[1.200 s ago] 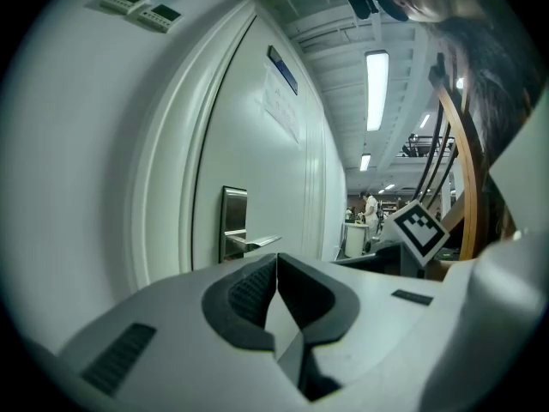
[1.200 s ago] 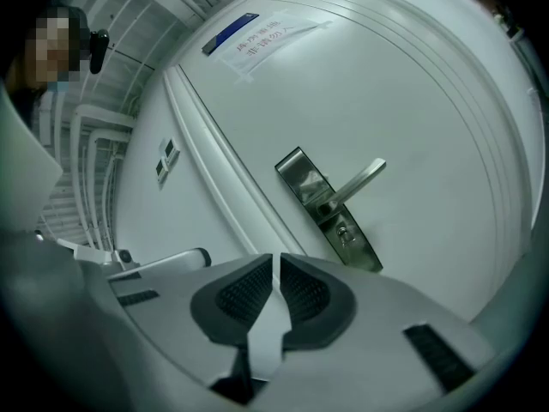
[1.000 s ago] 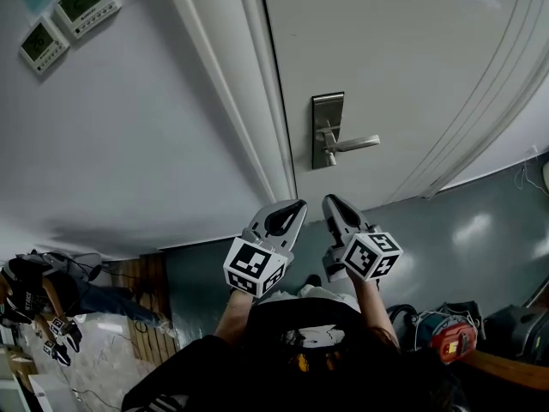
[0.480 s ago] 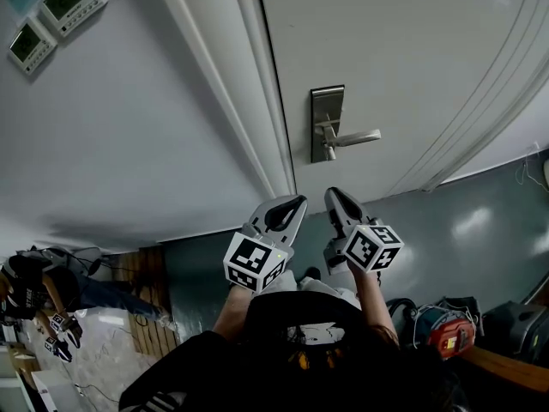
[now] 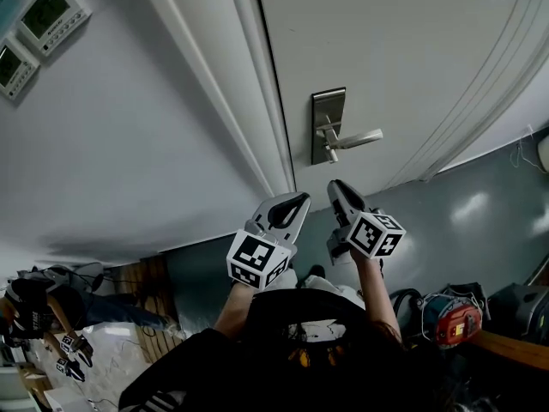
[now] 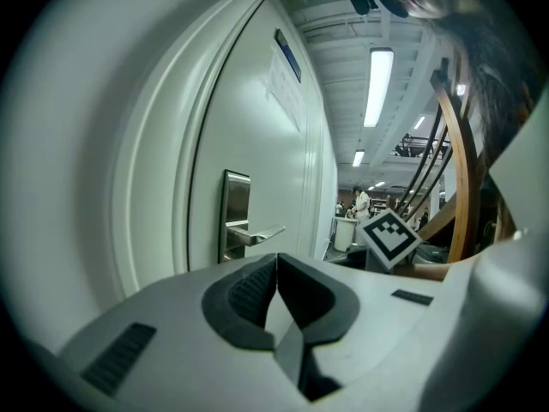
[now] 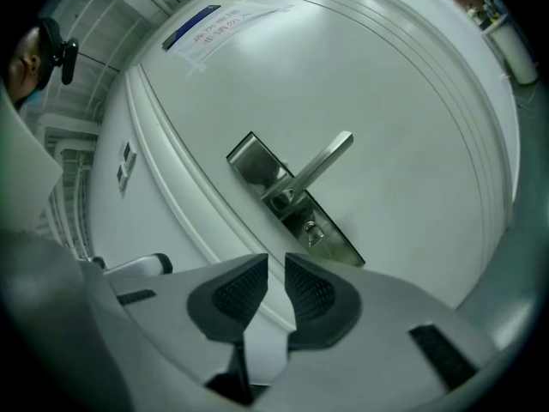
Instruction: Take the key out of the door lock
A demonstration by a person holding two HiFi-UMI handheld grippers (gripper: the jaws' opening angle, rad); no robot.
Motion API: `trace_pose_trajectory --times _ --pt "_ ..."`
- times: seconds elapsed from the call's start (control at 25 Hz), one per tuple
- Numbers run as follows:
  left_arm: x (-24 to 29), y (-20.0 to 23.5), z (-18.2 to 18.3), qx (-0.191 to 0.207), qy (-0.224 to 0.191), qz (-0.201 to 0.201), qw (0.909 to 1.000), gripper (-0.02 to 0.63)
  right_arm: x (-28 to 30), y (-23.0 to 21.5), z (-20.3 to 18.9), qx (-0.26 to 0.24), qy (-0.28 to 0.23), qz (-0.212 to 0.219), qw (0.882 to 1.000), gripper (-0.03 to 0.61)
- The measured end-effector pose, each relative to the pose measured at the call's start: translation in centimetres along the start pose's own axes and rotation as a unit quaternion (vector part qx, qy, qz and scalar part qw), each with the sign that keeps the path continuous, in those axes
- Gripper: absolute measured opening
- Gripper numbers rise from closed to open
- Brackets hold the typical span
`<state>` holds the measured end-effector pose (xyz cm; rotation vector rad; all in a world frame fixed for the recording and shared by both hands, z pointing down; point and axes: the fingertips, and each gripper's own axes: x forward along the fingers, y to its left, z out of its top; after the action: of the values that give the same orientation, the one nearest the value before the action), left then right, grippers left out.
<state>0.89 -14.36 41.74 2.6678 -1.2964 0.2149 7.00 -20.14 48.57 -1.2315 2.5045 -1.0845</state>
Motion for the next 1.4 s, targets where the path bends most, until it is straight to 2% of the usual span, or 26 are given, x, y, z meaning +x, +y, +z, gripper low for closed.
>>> trace_pose_trajectory --times 0.32,0.68,1.0,1.24,1.4 --pt "0.0 2.4 0.3 0.005 0.000 -0.033 0.9994 0.009 2.3 -2.2 -0.1 0.046 -0.019 -0.039 0.998 0.085" --pt "0.7 3.2 0.9 0.015 -0.005 -0.076 0.9970 0.009 4.7 -4.6 1.0 0.152 -0.066 -0.046 0.985 0.158" --pt "1.3 3.9 1.2 0.020 -0.007 -0.096 0.9952 0.009 6.6 -6.8 1.7 0.224 -0.107 -0.052 0.967 0.156" --pt "1.3 4.7 1.1 0.019 -0.006 -0.100 0.9948 0.009 7.6 -7.0 1.8 0.269 -0.133 -0.033 0.953 0.108" --pt "1.2 5.3 0.9 0.018 -0.004 -0.098 0.9950 0.009 7.7 -6.6 2.1 0.278 -0.155 -0.009 0.948 0.056"
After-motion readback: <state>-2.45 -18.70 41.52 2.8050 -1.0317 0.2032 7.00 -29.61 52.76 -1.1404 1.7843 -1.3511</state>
